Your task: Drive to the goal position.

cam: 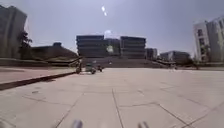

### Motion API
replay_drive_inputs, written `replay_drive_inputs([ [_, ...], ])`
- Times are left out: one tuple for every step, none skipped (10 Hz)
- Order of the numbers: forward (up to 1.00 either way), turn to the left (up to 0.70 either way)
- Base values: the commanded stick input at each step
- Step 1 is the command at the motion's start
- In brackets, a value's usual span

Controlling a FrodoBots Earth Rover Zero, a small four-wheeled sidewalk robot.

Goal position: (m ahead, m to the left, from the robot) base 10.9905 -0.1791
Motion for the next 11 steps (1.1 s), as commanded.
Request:
replay_drive_inputs([
  [0.85,0.00],
  [0.85,0.00],
  [0.85,0.00],
  [0.85,0.00],
  [0.85,0.00],
  [0.85,0.00],
  [0.85,0.00],
  [0.85,0.00],
  [0.85,0.00],
  [0.85,0.00],
  [0.85,0.00],
])
